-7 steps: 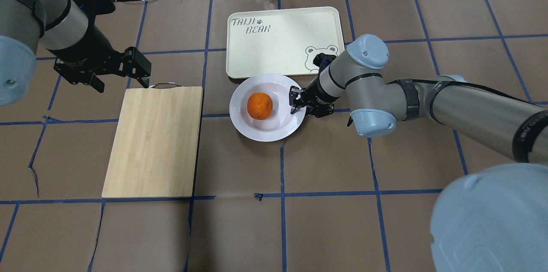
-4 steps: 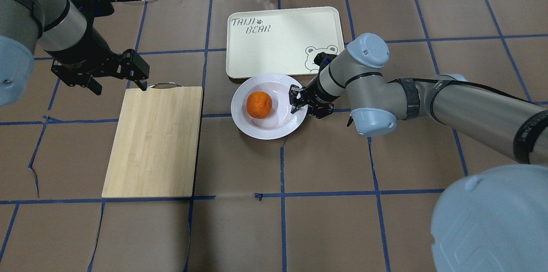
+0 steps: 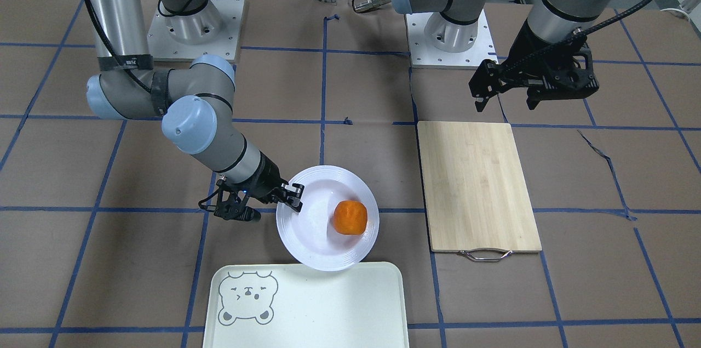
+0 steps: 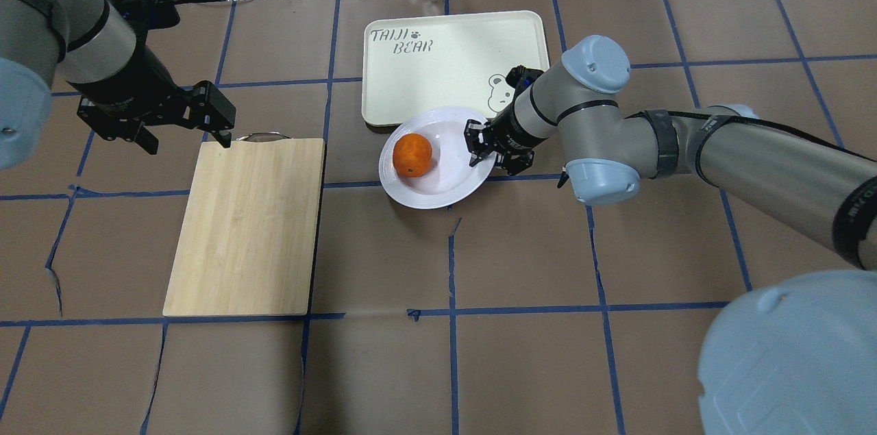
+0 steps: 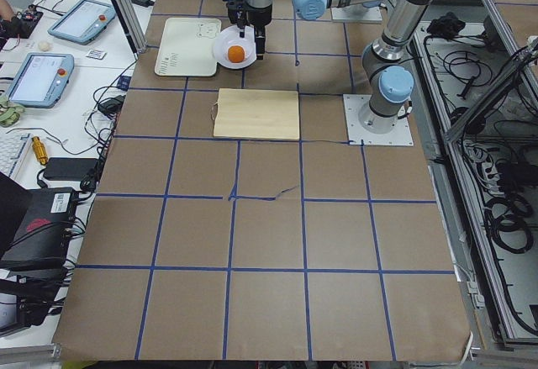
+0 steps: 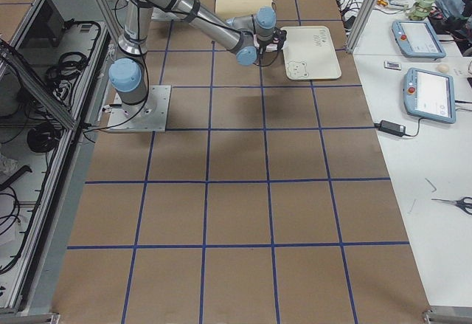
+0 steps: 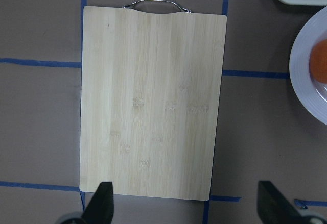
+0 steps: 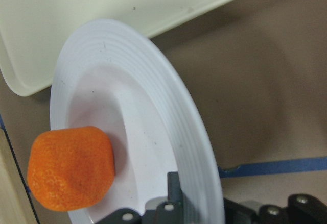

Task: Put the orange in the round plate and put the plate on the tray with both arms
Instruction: 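Lift the bowl by its rim with the right gripper, tilting it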

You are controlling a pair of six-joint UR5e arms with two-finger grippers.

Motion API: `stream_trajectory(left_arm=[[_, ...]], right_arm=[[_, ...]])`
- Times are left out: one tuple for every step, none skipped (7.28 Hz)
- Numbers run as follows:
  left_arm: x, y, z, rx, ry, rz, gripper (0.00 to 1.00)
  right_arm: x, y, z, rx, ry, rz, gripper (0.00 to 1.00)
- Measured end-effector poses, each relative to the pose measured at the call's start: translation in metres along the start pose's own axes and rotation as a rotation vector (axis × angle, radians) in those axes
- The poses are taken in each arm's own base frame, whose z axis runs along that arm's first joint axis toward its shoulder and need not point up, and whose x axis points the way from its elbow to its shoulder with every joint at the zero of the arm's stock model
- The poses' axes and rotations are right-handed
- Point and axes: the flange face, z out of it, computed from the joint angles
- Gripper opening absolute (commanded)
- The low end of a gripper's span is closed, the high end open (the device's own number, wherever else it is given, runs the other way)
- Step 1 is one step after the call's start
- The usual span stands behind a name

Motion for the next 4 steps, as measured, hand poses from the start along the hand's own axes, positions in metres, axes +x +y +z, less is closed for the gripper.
stream_trajectory(left_arm=[[0.0,0.0,0.0,0.0,0.001,-0.001,1.0],[0.0,0.0,0.0,0.001,0.001,-0.001,1.0],[-0.001,0.0,0.0,0.001,0.001,-0.001,1.0],[-0.001,0.0,0.001,0.001,0.002,-0.002,1.0]], right_arm=[[-0.002,-0.003,-0.007,0.006,-0.011,0.002,0.0],[0.001,-0.008,-0.014,0.005,-0.038,0.019,0.0],[0.007,-0.014,-0.021,0.001,-0.072,0.043,0.0],[0.012,-0.021,-0.028,0.005,-0.097,0.061,0.0]])
